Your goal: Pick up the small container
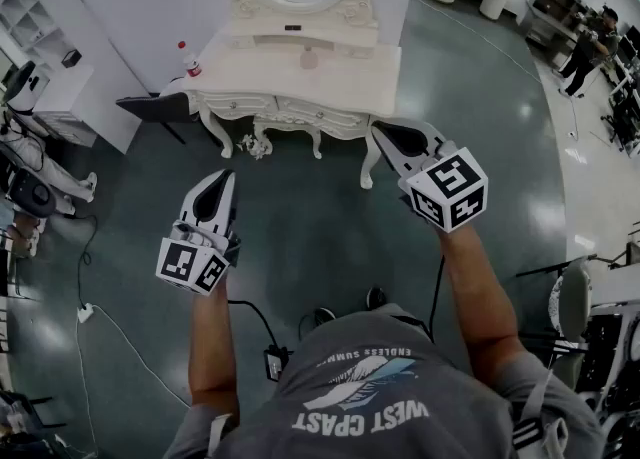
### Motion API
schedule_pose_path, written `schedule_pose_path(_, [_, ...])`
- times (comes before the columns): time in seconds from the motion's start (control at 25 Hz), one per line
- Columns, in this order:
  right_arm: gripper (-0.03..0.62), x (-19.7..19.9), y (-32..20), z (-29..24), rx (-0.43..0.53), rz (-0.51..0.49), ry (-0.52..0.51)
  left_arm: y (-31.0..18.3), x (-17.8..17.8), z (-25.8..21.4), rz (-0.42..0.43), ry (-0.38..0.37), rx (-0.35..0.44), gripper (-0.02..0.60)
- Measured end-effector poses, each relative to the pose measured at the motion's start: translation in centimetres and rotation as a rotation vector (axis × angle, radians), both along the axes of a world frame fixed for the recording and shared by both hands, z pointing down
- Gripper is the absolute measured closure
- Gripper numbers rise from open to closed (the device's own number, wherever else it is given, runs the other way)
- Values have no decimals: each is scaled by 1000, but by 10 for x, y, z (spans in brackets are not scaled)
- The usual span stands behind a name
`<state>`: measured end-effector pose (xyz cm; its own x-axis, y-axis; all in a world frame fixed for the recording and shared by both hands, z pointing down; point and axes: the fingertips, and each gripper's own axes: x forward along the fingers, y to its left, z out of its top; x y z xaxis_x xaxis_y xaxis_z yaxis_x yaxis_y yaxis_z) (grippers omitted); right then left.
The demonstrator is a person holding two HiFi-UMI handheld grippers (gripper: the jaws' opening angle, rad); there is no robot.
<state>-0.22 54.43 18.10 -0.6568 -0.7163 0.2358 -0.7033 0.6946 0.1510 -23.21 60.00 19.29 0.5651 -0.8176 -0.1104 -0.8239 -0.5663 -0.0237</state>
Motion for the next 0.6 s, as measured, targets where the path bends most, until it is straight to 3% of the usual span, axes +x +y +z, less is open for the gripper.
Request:
schedule_pose_path(0.36, [569, -34, -17, -5, 8, 9, 6, -19, -33, -4, 14, 7, 3, 565])
schedule_pose_path(0.6, [568, -21, -45, 16, -4, -11, -43, -44, -15, 18, 19, 3, -17, 565])
